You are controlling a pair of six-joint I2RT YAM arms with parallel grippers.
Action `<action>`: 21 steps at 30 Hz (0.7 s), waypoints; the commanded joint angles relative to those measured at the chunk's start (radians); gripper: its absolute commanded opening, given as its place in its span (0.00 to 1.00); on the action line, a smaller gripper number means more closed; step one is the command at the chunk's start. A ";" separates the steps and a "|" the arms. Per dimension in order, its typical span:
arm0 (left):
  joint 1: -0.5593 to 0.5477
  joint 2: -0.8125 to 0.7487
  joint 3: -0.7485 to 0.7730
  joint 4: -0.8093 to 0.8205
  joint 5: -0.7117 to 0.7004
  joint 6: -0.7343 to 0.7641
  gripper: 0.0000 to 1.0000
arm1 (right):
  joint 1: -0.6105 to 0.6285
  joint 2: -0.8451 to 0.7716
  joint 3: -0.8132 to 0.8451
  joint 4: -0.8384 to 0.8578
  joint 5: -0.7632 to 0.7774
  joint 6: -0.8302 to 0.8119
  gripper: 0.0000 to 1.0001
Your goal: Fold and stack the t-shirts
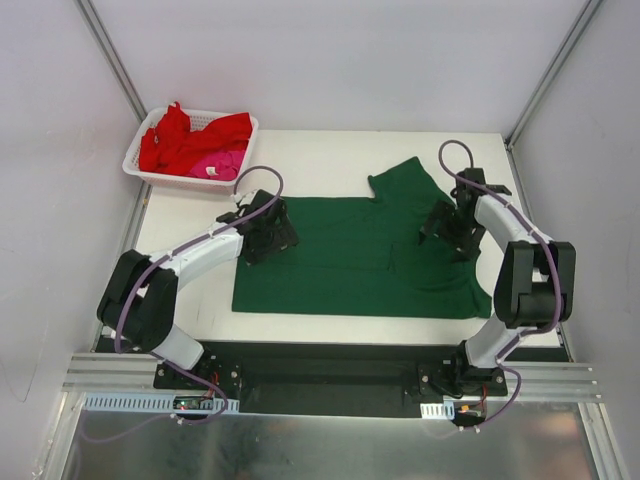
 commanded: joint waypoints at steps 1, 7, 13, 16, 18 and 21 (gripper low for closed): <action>0.046 0.055 0.009 0.064 -0.054 0.025 0.95 | 0.003 0.087 0.127 0.037 0.057 -0.009 0.96; 0.058 0.104 -0.061 0.152 0.006 0.037 0.94 | 0.001 0.153 0.111 0.059 0.057 -0.027 0.96; 0.054 0.112 -0.133 0.187 0.032 -0.009 0.94 | 0.003 0.175 0.039 0.076 0.057 -0.053 0.96; 0.048 0.083 -0.169 0.185 0.032 -0.027 0.93 | 0.001 0.156 -0.003 0.076 0.098 -0.058 0.96; 0.032 0.060 -0.204 0.185 0.029 -0.042 0.93 | 0.000 0.127 -0.033 0.086 0.109 -0.059 0.96; 0.005 0.013 -0.256 0.184 0.024 -0.073 0.93 | 0.000 0.103 -0.079 0.102 0.112 -0.062 0.96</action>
